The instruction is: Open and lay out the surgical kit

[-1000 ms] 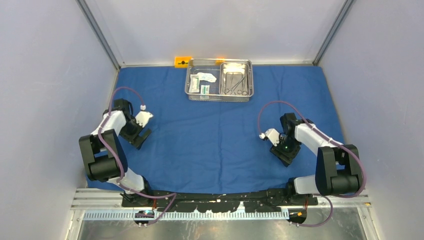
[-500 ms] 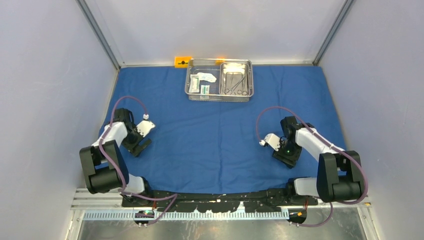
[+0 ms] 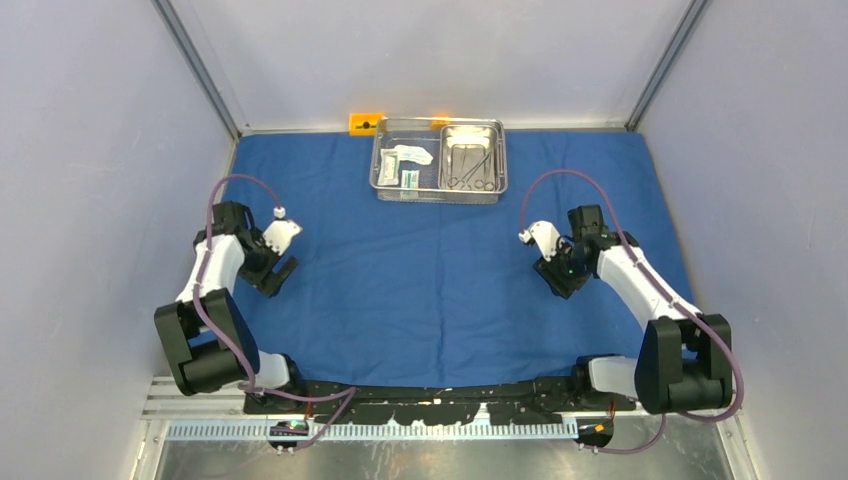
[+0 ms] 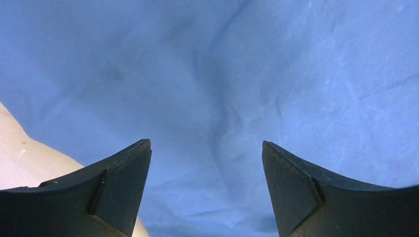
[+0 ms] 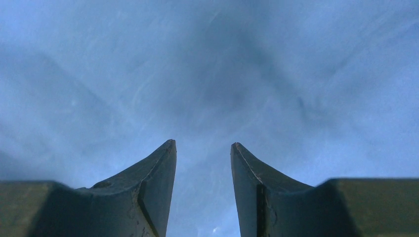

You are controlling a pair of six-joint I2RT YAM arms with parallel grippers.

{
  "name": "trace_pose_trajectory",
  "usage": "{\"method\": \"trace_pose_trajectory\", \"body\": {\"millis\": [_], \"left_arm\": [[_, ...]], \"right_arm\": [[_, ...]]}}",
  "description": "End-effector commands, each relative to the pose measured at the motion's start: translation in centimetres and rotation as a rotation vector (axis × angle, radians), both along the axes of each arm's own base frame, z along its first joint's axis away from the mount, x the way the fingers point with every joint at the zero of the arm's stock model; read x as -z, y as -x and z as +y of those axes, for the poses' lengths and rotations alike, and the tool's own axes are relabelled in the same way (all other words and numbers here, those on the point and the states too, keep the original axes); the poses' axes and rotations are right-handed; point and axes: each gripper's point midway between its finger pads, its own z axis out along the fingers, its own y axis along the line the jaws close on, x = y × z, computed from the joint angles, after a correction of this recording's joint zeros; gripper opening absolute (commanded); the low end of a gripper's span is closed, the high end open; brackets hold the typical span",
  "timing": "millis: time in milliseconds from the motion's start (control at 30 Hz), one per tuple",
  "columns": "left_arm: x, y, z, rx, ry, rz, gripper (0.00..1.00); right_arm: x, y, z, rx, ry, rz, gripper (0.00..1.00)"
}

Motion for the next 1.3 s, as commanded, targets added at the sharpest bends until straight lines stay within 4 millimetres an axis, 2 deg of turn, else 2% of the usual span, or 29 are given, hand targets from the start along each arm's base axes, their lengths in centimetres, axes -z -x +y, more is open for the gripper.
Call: {"method": "trace_pose_trajectory", "body": {"millis": [0, 100, 167, 467, 733, 933, 1133, 1267], "left_arm": [[-1.8, -2.3, -1.5, -0.052, 0.114, -0.094, 0.85], [-2.3, -3.2, -1.8, -0.070, 0.143, -0.113, 0.84], [-2.4, -3.4, -1.8, -0.074, 0.147, -0.111, 0.84], [-2.5, -3.7, -0.5, -0.060, 0.078, -0.121, 0.84], [-2.2, -3.1, 0.3, -0.039, 0.022, -0.102, 0.83], [-2.6, -3.0, 0.5, -0.034, 0.008, -0.103, 0.84], [-2.8, -2.8, 0.7, -0.027, -0.007, -0.098, 0.84], [-2.8, -2.7, 0.7, -0.021, -0.012, -0.098, 0.83]], "right_arm": [[0.9, -3.9, 0.9, 0.106, -0.070, -0.096, 0.50], [2.6, -4.4, 0.5, 0.109, -0.046, -0.092, 0.50], [3.4, -4.0, 0.2, 0.098, -0.023, -0.072, 0.50], [5.4, 1.6, -1.9, -0.031, 0.102, 0.077, 0.47], [5.7, 5.6, -2.2, -0.135, 0.130, 0.202, 0.46], [6.3, 7.9, -1.5, -0.201, 0.168, 0.277, 0.46], [5.3, 9.1, 0.2, -0.218, 0.135, 0.332, 0.47], [4.0, 8.7, 0.8, -0.219, 0.118, 0.324, 0.48]]}}
